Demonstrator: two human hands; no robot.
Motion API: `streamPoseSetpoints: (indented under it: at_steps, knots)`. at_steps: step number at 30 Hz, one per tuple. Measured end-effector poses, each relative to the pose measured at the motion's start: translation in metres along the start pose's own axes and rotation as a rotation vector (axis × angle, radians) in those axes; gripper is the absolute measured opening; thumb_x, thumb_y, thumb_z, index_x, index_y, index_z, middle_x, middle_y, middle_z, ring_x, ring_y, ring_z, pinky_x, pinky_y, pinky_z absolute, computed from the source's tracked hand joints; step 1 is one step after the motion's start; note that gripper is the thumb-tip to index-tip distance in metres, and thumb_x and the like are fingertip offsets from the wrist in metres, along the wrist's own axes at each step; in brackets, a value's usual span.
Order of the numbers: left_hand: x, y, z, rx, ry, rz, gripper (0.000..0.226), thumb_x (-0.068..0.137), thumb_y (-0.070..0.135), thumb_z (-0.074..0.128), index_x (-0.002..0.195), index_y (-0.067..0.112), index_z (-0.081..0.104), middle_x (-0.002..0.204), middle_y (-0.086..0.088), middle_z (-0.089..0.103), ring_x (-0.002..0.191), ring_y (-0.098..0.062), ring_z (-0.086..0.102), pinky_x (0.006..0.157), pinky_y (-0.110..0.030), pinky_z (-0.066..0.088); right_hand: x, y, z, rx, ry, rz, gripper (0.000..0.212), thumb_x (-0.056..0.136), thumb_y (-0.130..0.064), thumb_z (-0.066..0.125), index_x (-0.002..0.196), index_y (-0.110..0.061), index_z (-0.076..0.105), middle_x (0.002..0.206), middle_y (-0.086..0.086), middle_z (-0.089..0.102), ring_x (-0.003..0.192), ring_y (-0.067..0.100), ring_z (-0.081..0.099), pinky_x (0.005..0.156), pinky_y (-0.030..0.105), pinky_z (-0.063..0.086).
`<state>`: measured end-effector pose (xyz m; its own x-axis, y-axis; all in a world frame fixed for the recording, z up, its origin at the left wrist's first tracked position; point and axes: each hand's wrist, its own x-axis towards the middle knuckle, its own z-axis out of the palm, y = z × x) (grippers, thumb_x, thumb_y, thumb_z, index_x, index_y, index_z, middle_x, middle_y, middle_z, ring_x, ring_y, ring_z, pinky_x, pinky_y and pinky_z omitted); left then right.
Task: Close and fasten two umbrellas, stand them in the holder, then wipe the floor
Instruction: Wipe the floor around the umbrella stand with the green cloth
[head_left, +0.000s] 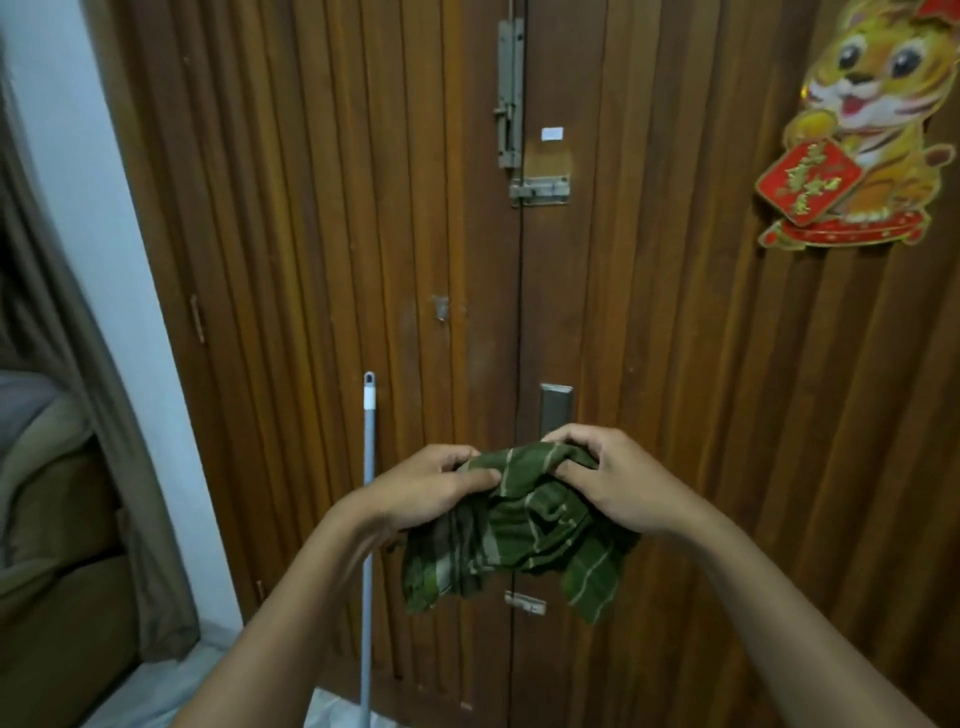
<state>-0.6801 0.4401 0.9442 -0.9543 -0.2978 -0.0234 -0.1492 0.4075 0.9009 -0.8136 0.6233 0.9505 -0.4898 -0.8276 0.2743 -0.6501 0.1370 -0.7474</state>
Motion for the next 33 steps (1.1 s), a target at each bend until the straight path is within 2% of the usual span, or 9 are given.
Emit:
streamPoseSetpoints:
  at_steps: [2, 5, 9, 11, 14, 19, 24, 28, 33]
  knots:
    - [0.007, -0.006, -0.024, 0.049, 0.039, 0.048, 0.017, 0.091, 0.034, 0.065, 0.087, 0.017, 0.065, 0.090, -0.006, 0.074, 0.084, -0.019, 0.073, 0.076, -0.034, 0.057, 0.020, -0.008, 0.008, -0.011, -0.038, -0.053, 0.011, 0.099, -0.026, 0.058, 0.106, -0.032, 0.064, 0.104, -0.011, 0.070, 0.095, 0.001, 0.067, 0.084, 0.031, 0.058]
    - [0.018, -0.014, -0.056, 0.050, 0.106, 0.122, 0.011, 0.092, 0.028, 0.065, 0.093, 0.017, 0.068, 0.092, -0.004, 0.075, 0.085, -0.017, 0.073, 0.072, -0.028, 0.058, 0.052, -0.018, 0.016, 0.020, -0.129, -0.110, 0.017, 0.100, -0.025, 0.053, 0.109, -0.038, 0.061, 0.110, -0.015, 0.066, 0.102, 0.000, 0.065, 0.085, 0.027, 0.056]
    - [0.048, -0.022, -0.092, 0.024, 0.213, 0.179, 0.007, 0.090, 0.023, 0.067, 0.095, 0.018, 0.069, 0.086, 0.001, 0.076, 0.081, -0.012, 0.073, 0.065, -0.021, 0.055, 0.100, -0.019, 0.029, 0.083, -0.153, -0.104, 0.013, 0.097, -0.029, 0.059, 0.109, -0.034, 0.062, 0.107, -0.011, 0.067, 0.097, 0.002, 0.067, 0.080, 0.024, 0.055]
    - [0.070, -0.024, -0.112, 0.048, 0.228, 0.203, 0.008, 0.089, 0.023, 0.068, 0.095, 0.017, 0.069, 0.086, 0.001, 0.076, 0.080, -0.012, 0.073, 0.066, -0.023, 0.057, 0.131, -0.012, 0.034, 0.013, -0.077, -0.146, 0.011, 0.096, -0.034, 0.060, 0.106, -0.035, 0.063, 0.105, -0.013, 0.068, 0.097, 0.000, 0.066, 0.083, 0.025, 0.056]
    - [0.110, -0.028, -0.146, 0.143, 0.238, 0.228, 0.011, 0.086, 0.025, 0.072, 0.097, 0.021, 0.070, 0.089, 0.003, 0.076, 0.082, -0.010, 0.073, 0.073, -0.028, 0.060, 0.184, 0.008, 0.039, -0.087, 0.048, -0.199, 0.014, 0.097, -0.029, 0.060, 0.100, -0.041, 0.065, 0.108, -0.018, 0.066, 0.102, -0.002, 0.062, 0.089, 0.027, 0.054]
    - [0.192, -0.036, -0.201, 0.222, 0.240, 0.372, 0.015, 0.084, 0.019, 0.074, 0.091, 0.023, 0.061, 0.096, -0.002, 0.068, 0.089, -0.018, 0.069, 0.075, -0.034, 0.059, 0.273, 0.040, 0.046, -0.102, 0.278, -0.257, 0.021, 0.094, -0.018, 0.064, 0.102, -0.036, 0.072, 0.107, -0.019, 0.062, 0.101, -0.006, 0.058, 0.084, 0.010, 0.045]
    - [0.277, -0.043, -0.234, 0.259, 0.358, 0.495, 0.014, 0.089, 0.012, 0.066, 0.087, 0.020, 0.055, 0.090, 0.003, 0.062, 0.082, -0.010, 0.059, 0.071, -0.024, 0.050, 0.354, 0.057, 0.051, -0.221, 0.449, -0.184, 0.023, 0.096, -0.024, 0.063, 0.114, -0.034, 0.071, 0.105, -0.022, 0.058, 0.095, 0.002, 0.059, 0.079, 0.027, 0.054]
    - [0.324, -0.049, -0.241, 0.247, 0.488, 0.594, 0.018, 0.088, 0.002, 0.060, 0.086, 0.019, 0.054, 0.088, 0.001, 0.061, 0.083, -0.011, 0.057, 0.072, -0.025, 0.046, 0.393, 0.062, 0.055, -0.451, 0.581, -0.128, 0.030, 0.097, -0.027, 0.059, 0.125, -0.038, 0.065, 0.114, -0.021, 0.056, 0.090, 0.005, 0.061, 0.064, 0.021, 0.048]
    - [0.351, -0.073, -0.233, 0.326, 0.512, 0.592, 0.018, 0.089, 0.005, 0.060, 0.087, 0.023, 0.057, 0.093, 0.005, 0.059, 0.091, -0.011, 0.058, 0.078, -0.024, 0.048, 0.401, 0.068, 0.079, -0.683, 0.671, -0.012, 0.034, 0.098, -0.033, 0.055, 0.132, -0.040, 0.058, 0.124, -0.015, 0.057, 0.093, 0.011, 0.065, 0.070, 0.026, 0.052]
